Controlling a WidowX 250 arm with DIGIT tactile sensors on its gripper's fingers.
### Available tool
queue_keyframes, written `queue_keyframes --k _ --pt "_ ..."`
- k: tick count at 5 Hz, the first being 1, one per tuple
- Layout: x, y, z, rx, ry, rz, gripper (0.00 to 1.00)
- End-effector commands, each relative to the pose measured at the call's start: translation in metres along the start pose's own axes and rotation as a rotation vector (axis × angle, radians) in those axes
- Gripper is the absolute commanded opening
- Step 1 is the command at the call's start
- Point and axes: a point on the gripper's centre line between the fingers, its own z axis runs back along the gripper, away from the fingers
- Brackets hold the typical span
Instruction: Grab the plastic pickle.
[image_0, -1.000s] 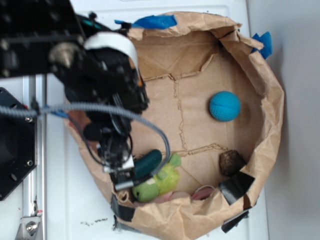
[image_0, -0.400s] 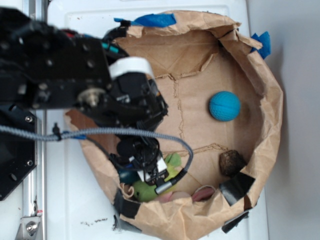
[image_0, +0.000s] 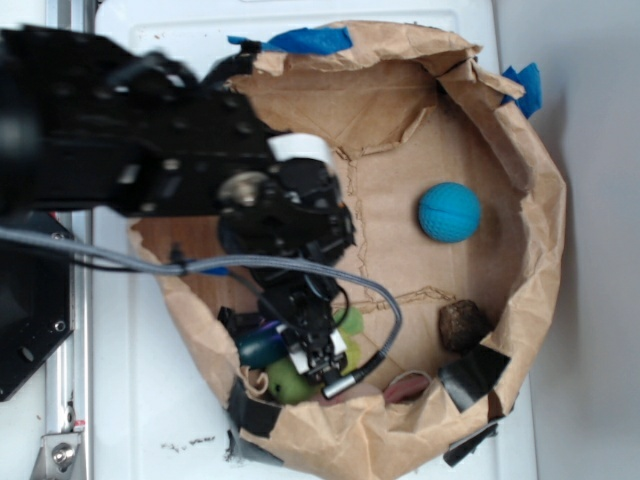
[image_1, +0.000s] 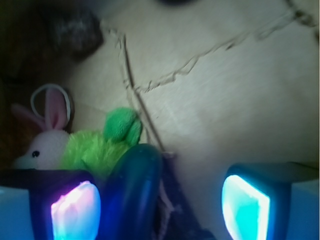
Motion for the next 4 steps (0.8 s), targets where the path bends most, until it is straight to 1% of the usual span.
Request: queue_keyframes --k 1,2,3,4 --pt "0.0061 0.0038 0.0118 -0.058 0.04 -0.016 1.0" --pt "0.0006 0.0037 0.0134 -0.065 0.061 -0.024 1.0" --pt "-0.0039 0.0038 0.0086 -0.047 0.072 -0.034 1.0" --pt "-0.001 0.003 0.0061 -0.018 0.016 -0.024 1.0"
